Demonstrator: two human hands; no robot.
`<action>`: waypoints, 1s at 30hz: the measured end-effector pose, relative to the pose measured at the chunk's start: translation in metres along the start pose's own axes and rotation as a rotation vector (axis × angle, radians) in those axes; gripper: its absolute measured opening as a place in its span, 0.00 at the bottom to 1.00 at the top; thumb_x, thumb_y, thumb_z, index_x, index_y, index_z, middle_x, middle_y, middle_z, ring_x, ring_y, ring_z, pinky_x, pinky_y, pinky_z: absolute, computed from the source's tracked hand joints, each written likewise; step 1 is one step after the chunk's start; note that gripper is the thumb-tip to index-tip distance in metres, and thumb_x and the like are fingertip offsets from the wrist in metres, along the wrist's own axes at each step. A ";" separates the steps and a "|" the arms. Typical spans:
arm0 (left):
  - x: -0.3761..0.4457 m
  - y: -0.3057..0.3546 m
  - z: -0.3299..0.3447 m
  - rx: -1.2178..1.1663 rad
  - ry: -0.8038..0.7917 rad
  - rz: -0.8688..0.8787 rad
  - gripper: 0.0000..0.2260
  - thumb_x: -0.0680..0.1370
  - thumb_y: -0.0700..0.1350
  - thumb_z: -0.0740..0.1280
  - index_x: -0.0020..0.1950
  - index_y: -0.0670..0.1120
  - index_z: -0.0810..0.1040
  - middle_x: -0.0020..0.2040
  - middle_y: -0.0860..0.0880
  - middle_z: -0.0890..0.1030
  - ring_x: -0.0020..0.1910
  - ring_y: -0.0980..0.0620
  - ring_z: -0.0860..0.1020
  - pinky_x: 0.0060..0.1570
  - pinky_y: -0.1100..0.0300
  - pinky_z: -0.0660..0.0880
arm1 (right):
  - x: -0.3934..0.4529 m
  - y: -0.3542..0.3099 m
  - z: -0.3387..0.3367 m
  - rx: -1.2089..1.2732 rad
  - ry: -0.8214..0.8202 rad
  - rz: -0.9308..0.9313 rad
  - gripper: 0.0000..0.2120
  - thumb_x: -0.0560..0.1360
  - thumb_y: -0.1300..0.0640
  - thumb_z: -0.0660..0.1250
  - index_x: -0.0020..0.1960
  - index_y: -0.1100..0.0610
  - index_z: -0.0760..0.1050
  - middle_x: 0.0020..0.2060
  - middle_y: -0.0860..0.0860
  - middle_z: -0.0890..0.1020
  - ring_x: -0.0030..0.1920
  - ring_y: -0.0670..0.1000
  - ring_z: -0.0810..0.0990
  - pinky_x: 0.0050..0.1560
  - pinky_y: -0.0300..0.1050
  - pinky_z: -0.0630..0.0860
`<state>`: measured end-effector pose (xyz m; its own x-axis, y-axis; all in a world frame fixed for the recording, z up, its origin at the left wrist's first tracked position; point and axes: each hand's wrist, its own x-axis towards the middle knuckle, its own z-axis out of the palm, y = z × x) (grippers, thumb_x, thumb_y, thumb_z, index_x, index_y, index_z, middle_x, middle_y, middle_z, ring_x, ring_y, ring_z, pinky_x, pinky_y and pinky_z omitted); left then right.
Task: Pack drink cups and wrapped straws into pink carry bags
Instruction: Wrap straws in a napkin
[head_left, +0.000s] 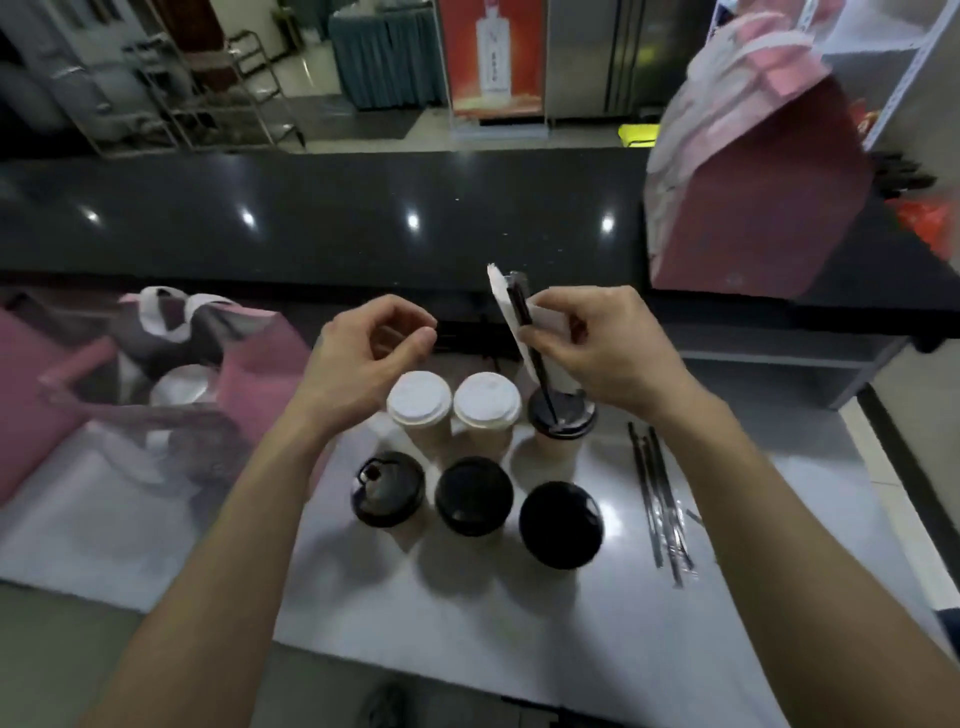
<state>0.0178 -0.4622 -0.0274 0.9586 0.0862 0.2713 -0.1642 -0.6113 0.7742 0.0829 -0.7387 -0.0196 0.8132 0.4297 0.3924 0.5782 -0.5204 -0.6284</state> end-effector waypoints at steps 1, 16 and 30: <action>-0.001 -0.010 -0.024 0.003 0.017 0.005 0.03 0.83 0.47 0.75 0.56 0.55 0.85 0.48 0.53 0.88 0.48 0.50 0.87 0.56 0.45 0.85 | 0.013 -0.015 0.014 -0.030 -0.025 -0.047 0.06 0.80 0.50 0.76 0.54 0.51 0.87 0.39 0.47 0.85 0.39 0.46 0.80 0.43 0.51 0.78; 0.018 -0.217 -0.313 0.427 -0.002 0.104 0.06 0.78 0.53 0.79 0.50 0.64 0.86 0.53 0.60 0.84 0.63 0.54 0.78 0.72 0.48 0.68 | 0.144 -0.244 0.199 0.039 0.212 -0.258 0.08 0.80 0.54 0.76 0.56 0.57 0.88 0.46 0.50 0.84 0.44 0.50 0.82 0.43 0.47 0.79; 0.030 -0.275 -0.313 0.439 -0.506 0.073 0.67 0.61 0.74 0.81 0.89 0.61 0.44 0.88 0.61 0.39 0.86 0.53 0.32 0.84 0.37 0.34 | 0.146 -0.246 0.306 -0.304 -0.004 -0.233 0.04 0.79 0.58 0.76 0.53 0.57 0.88 0.46 0.47 0.85 0.44 0.52 0.81 0.41 0.48 0.79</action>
<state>0.0185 -0.0452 -0.0531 0.9570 -0.2816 -0.0702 -0.2255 -0.8738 0.4309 0.0387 -0.3218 -0.0134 0.6578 0.5652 0.4979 0.7412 -0.6033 -0.2944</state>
